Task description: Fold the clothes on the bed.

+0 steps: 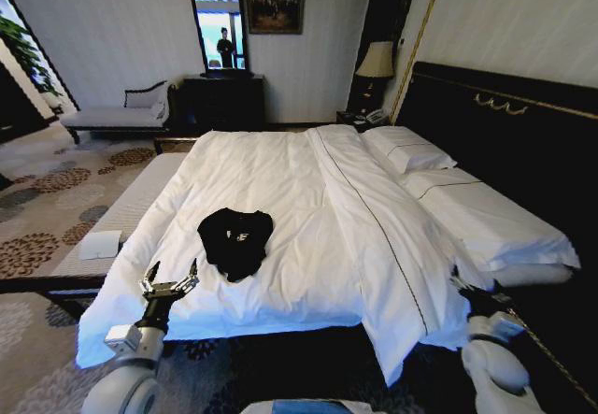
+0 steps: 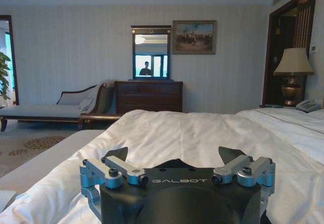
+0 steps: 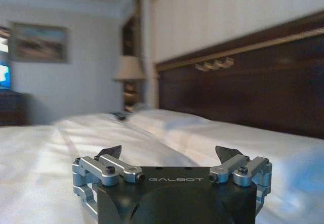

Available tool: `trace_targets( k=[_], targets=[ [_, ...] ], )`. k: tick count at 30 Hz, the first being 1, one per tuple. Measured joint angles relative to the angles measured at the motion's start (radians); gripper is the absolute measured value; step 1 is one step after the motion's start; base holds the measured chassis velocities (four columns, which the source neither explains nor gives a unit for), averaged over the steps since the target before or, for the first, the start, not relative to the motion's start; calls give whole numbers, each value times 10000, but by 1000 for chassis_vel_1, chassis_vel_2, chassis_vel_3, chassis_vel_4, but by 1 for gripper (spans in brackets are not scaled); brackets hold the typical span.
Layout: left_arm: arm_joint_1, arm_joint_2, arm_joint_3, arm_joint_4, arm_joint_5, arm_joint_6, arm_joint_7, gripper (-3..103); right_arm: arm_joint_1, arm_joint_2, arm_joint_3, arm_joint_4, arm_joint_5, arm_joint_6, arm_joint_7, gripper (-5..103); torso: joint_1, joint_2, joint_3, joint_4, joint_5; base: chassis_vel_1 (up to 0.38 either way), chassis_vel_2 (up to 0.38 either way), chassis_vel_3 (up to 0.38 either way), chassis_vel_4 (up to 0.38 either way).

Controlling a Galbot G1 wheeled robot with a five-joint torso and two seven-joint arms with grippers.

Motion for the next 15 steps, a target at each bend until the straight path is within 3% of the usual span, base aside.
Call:
trace_targets(
  k=[6, 15],
  targets=[
    [-24, -29, 15, 6, -5, -3, 0, 100, -391, 227, -659, 1071, -713, 100, -303, 100, 0, 0, 0, 0, 0, 0, 0, 0, 0],
    [24, -25, 4, 1, -10, -10, 0, 100, -684, 392, -1090, 1261, -1278, 180, -381, 100, 0, 0, 0, -1, 2, 0, 0, 0, 0]
  ],
)
